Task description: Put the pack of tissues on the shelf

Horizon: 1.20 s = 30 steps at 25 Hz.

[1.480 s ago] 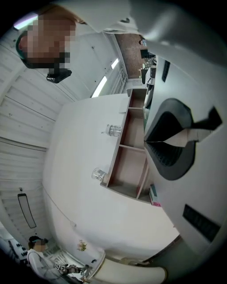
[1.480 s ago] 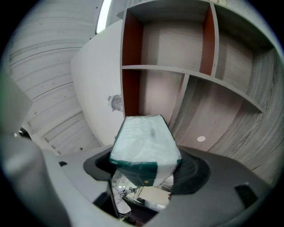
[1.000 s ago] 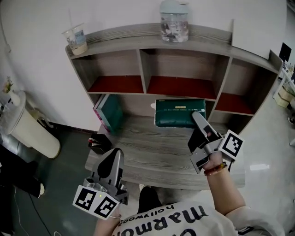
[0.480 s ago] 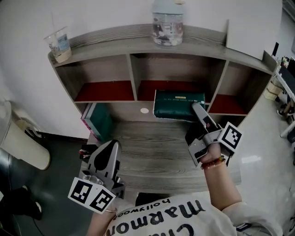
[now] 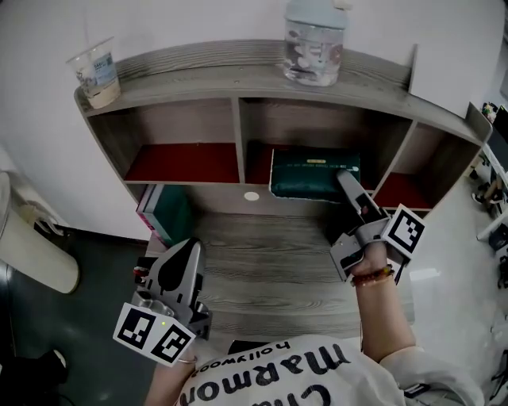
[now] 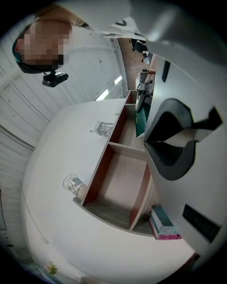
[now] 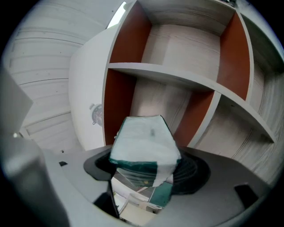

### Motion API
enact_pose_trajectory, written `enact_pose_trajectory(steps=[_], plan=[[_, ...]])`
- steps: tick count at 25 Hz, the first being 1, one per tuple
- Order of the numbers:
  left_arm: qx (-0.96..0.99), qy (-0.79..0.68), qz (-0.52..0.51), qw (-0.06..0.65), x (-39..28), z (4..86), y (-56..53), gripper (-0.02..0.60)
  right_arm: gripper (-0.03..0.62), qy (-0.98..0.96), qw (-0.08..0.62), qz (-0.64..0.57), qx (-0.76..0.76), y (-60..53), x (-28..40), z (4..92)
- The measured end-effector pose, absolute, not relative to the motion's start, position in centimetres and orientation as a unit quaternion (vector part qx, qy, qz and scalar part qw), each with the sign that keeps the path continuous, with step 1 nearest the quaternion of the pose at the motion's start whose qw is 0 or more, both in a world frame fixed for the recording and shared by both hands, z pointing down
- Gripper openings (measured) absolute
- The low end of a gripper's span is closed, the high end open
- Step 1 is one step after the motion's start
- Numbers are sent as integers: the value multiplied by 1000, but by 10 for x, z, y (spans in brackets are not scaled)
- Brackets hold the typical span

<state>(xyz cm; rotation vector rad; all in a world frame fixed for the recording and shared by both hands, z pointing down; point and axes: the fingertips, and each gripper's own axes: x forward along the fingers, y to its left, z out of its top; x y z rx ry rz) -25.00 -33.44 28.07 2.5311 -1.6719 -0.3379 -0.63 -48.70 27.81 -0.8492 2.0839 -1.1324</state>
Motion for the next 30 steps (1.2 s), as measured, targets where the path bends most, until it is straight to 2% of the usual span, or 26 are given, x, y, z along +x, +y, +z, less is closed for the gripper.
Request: enact_pose_trajectory(steps=[12, 30], plan=[[819, -558, -121, 60, -268, 293, -342, 18, 356, 799, 287, -416, -327, -501, -22, 272], [820, -557, -113, 61, -271, 294, -351, 18, 371, 771, 313, -406, -378, -521, -14, 275]])
